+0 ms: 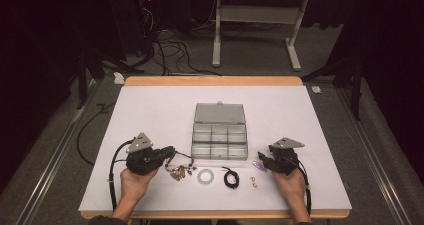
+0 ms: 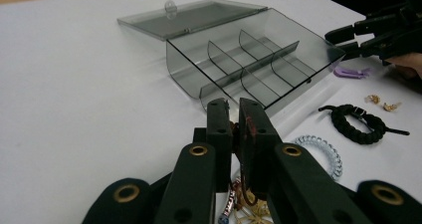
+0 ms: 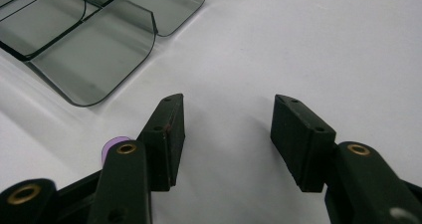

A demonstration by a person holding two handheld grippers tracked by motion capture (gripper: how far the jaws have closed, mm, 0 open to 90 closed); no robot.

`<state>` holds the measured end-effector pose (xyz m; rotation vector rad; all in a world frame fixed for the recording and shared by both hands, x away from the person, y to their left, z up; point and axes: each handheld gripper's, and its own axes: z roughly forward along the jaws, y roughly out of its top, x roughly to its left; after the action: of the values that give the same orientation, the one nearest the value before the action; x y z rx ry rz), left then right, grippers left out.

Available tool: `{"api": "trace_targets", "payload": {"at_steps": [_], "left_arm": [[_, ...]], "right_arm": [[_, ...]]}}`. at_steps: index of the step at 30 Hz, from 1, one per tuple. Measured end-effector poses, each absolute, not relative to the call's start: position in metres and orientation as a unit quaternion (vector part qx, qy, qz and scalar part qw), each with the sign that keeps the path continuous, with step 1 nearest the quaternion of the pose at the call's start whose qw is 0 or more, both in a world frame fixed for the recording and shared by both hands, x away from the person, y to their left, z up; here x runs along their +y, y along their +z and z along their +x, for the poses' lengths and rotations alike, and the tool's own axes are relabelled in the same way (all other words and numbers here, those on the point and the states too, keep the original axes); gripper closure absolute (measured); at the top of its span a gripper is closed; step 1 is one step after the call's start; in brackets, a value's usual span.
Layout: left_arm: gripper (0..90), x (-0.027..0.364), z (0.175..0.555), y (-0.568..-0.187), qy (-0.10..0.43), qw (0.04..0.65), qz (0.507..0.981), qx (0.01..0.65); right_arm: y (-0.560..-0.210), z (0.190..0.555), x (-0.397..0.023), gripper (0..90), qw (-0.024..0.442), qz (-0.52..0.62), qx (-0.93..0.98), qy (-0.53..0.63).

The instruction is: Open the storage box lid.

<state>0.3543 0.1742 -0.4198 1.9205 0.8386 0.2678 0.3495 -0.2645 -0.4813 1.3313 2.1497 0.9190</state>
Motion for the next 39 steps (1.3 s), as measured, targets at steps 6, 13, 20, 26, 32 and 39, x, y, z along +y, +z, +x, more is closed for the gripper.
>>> {"api": "trace_targets", "payload": {"at_steps": [6,13,20,26,32,39], "left_arm": [[84.5,0.177,0.357,-0.405,0.118,0.504,0.785,0.341],[84.4,0.177,0.36,-0.394,0.129,0.501,0.786,0.34],[84.5,0.174,0.362,-0.386,0.131,0.508,0.783,0.334],[84.4,0.174,0.36,-0.37,0.146,0.515,0.782,0.32],[84.4,0.176,0.362,-0.359,0.153,0.526,0.774,0.318],[84.5,0.18,0.364,-0.347,0.153,0.535,0.767,0.319]], "right_arm": [[-0.481,0.349,-0.265,47.8,0.224,0.482,0.779,0.333],[-0.481,0.35,-0.265,47.2,0.224,0.483,0.778,0.333],[-0.481,0.35,-0.265,46.0,0.225,0.484,0.778,0.332],[-0.481,0.349,-0.265,45.2,0.226,0.484,0.778,0.331],[-0.481,0.35,-0.265,44.6,0.227,0.484,0.778,0.33],[-0.481,0.35,-0.265,44.2,0.228,0.484,0.778,0.33]]}}
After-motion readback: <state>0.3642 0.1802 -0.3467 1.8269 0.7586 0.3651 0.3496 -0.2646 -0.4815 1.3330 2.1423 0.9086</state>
